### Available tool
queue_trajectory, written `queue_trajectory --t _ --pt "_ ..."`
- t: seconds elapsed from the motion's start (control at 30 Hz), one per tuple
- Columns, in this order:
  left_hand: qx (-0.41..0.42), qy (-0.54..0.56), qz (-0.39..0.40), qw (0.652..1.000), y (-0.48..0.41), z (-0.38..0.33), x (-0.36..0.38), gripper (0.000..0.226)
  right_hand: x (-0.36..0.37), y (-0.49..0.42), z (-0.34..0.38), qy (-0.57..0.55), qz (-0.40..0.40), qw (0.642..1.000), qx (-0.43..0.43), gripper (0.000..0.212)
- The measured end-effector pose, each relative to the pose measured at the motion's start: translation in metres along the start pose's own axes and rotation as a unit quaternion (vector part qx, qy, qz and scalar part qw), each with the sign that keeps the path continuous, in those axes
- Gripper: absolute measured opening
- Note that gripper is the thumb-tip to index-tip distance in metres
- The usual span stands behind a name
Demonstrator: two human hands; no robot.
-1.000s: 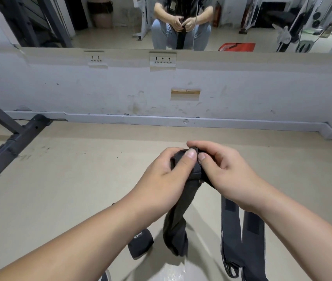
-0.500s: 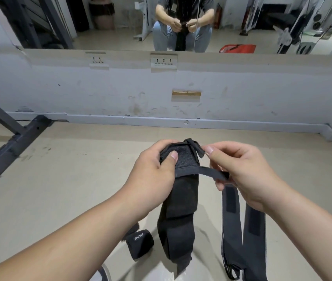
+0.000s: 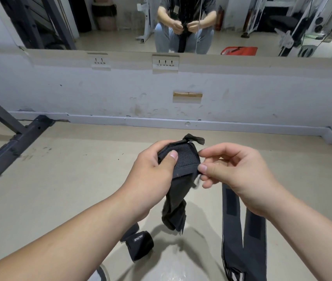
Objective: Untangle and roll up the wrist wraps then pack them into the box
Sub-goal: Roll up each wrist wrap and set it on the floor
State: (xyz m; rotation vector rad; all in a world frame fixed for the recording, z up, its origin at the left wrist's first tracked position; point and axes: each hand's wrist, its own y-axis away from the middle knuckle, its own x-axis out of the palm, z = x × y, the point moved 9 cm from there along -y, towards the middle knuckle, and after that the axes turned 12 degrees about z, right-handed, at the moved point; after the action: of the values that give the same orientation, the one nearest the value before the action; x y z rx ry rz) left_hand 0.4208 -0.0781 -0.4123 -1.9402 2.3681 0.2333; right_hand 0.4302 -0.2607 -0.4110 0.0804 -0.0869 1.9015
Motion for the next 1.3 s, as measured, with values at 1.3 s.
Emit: queue_trajectory --t 1.3 --pt "0.01 0.067 0.054 0.996 0.002 -0.004 0.011 0.027 0.032 0.015 0.038 0.393 -0.037 0.893 -0.215 0.021"
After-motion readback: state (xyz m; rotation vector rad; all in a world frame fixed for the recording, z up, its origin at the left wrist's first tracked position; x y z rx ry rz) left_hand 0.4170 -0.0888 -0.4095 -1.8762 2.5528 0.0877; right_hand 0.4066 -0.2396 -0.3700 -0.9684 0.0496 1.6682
